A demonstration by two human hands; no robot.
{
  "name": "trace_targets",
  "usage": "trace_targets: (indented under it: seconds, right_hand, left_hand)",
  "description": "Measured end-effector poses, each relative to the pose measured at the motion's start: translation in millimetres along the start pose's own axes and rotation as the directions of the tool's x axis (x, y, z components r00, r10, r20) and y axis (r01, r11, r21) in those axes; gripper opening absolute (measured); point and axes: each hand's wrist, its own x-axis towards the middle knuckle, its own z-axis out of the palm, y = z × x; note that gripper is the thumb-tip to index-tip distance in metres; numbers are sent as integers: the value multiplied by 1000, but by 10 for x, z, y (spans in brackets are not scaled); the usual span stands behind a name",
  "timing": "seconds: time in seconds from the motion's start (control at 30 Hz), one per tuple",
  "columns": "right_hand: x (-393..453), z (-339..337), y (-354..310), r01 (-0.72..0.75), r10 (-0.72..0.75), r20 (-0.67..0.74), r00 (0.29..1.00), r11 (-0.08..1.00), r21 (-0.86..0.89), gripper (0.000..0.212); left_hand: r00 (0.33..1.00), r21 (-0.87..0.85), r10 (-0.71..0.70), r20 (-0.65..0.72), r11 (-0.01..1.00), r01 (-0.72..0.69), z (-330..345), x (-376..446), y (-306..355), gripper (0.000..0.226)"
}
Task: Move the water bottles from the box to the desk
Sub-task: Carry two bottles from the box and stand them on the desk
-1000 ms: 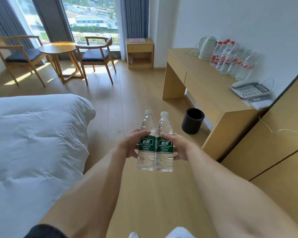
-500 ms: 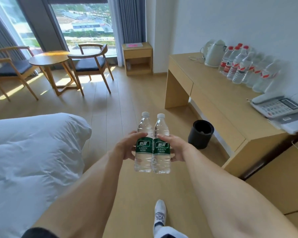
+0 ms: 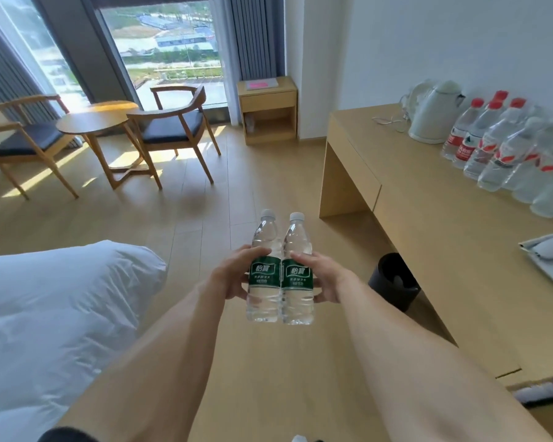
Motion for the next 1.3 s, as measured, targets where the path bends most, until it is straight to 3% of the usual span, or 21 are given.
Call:
trace_targets:
  seconds: [0.23, 0.43, 0.57, 0.87, 1.0, 1.3]
  right_hand:
    - [435, -445, -355, -6, 10, -108, 994, 999, 42, 49]
    - [850, -896, -764, 48, -20, -257, 966, 994, 103, 46]
    - [1135, -1152, -1103, 76, -14, -378, 926, 985, 152, 55]
    - [1199, -1599, -1556, 171, 69, -610, 789, 930, 326, 46]
    - [1051, -1886, -1563, 185, 143, -691, 709, 907, 378, 46]
    - [691, -2658, -1380, 293, 201, -806, 557, 860, 418, 54]
  left_hand:
    - [995, 54, -9, 96, 999, 4, 226, 773, 491, 32]
    - [967, 125, 7, 253, 991, -40, 482, 1611, 1115, 20]
    - [932, 184, -4, 362, 981, -67, 637, 2171, 1611, 25]
    - [793, 314, -70, 606, 936, -157, 1284, 2931, 2486, 35]
    - [712, 293, -93, 696, 942, -163, 1788, 3037, 2614, 43]
    - [573, 313, -69, 817, 887, -340, 2941, 3003, 2786, 51]
